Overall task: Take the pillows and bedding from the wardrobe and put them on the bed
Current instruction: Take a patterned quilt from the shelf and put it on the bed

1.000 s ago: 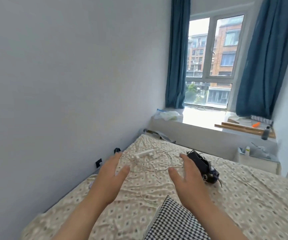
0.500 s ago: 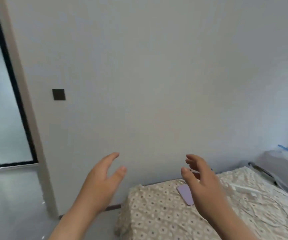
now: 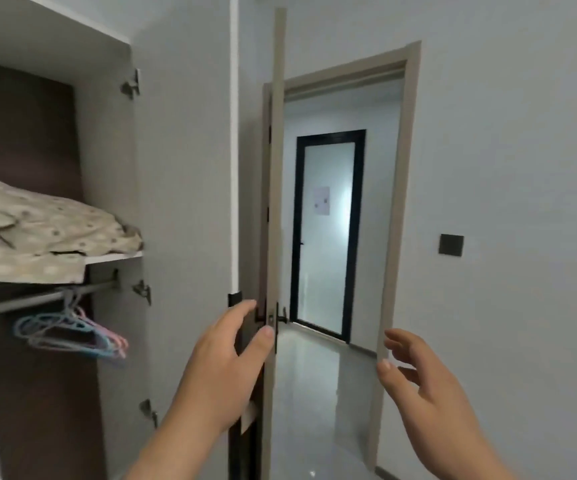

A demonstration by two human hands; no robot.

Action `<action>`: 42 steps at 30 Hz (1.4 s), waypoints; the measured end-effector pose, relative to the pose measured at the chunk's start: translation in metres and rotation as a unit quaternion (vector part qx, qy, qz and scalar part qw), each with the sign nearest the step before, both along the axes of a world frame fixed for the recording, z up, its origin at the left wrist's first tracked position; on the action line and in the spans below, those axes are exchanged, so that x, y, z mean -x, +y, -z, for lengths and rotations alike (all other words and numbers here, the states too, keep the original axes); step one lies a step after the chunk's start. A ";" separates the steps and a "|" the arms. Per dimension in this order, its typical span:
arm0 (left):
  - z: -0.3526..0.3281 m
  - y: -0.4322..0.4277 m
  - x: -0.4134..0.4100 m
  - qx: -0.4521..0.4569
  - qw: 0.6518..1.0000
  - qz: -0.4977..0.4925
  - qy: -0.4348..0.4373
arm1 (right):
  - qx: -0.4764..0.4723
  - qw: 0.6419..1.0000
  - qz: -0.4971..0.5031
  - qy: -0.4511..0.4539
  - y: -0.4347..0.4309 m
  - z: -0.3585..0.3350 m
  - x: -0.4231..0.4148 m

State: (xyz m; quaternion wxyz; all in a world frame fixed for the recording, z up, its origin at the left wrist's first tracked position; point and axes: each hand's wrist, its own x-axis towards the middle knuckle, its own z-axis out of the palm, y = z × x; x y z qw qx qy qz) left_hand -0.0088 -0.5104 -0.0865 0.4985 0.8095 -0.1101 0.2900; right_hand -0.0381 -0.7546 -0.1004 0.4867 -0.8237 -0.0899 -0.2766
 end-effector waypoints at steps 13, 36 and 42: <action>-0.034 0.272 0.030 -0.033 0.962 -0.271 -0.031 | 0.039 0.972 -0.231 -0.038 0.294 -0.030 -0.097; -0.118 0.468 -0.067 -0.073 0.824 -0.560 -0.048 | -0.040 0.910 -0.407 -0.070 0.575 -0.109 -0.318; -0.146 0.546 -0.118 -0.103 0.805 -0.583 -0.029 | -0.037 0.927 -0.364 -0.077 0.634 -0.123 -0.370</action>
